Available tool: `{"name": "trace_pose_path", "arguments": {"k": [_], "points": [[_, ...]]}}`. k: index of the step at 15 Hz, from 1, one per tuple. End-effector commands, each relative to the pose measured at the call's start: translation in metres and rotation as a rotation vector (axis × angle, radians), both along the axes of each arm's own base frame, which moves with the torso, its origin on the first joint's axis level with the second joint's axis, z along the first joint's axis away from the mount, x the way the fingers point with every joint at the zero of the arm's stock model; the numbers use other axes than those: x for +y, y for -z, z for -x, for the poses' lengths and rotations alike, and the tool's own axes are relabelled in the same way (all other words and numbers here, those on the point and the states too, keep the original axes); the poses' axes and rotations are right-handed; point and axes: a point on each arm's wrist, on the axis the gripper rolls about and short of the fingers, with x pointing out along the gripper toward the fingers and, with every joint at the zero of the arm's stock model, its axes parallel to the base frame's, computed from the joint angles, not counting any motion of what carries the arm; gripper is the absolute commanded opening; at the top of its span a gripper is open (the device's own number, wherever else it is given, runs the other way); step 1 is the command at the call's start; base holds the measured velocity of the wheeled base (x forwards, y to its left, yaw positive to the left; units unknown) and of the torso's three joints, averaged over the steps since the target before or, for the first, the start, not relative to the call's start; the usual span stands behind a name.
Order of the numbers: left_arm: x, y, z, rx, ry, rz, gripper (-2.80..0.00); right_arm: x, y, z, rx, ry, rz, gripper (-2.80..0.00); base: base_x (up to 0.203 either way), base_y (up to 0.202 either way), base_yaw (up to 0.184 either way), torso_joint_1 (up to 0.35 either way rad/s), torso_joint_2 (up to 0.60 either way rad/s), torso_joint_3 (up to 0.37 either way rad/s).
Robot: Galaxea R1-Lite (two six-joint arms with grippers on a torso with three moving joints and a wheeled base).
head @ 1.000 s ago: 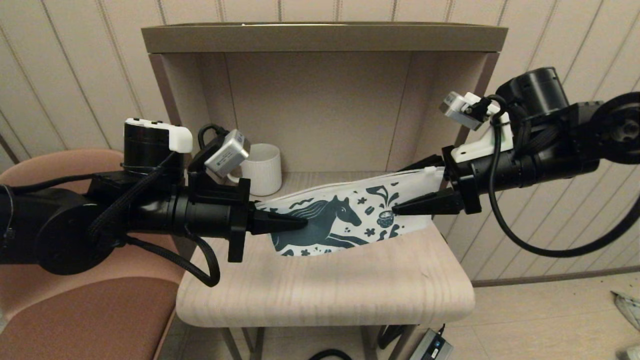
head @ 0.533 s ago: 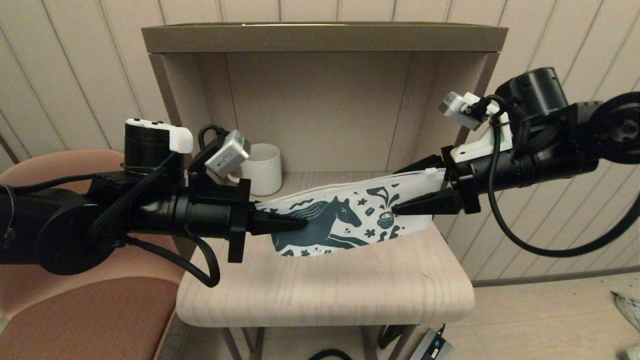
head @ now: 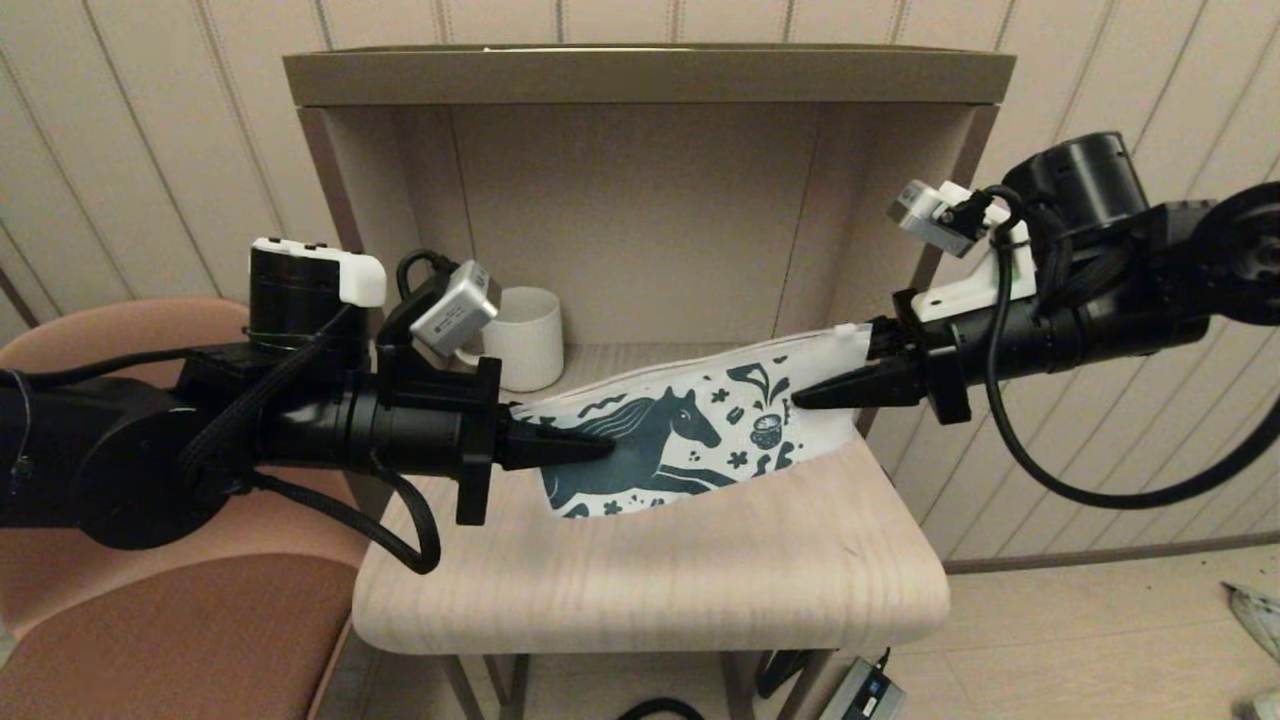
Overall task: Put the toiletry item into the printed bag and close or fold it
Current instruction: Hand it to the other hand
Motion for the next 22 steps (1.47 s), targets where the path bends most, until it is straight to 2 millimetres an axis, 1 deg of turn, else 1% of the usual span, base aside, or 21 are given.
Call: {"name": "trace_pose_path", "arguments": {"k": [1,6,10,14,18,22], "points": [[0.000,0.000,0.000,-0.002,0.006,0.001,-2.80,-0.003,-0.001,0.000,-0.004,0.003,-0.002,-2.80,0.000,0.000,0.000,0.000,0.00,0.000],[0.000,0.001,0.000,0.000,0.007,0.001,-2.80,-0.002,-0.002,0.001,-0.005,-0.022,-0.020,-2.80,0.000,0.000,0.000,0.000,0.00,0.000],[-0.001,0.003,-0.001,0.009,0.020,0.001,-2.80,0.002,-0.003,0.007,0.001,-0.048,-0.028,-2.80,0.000,0.000,0.000,0.000,0.00,0.000],[-0.001,0.005,0.000,0.023,0.045,0.005,-2.80,0.016,0.006,0.014,0.040,-0.105,-0.025,-2.80,0.000,0.000,0.000,0.000,0.00,0.000],[-0.004,0.011,-0.006,0.039,0.044,-0.003,-2.80,0.013,0.010,0.021,0.059,-0.110,-0.030,-2.80,0.000,0.000,0.000,0.000,0.00,0.000],[-0.001,0.013,-0.010,0.042,0.036,-0.002,-2.80,0.008,0.008,0.022,0.052,-0.097,-0.032,-2.80,0.000,0.000,0.000,0.000,0.00,0.000]]}}
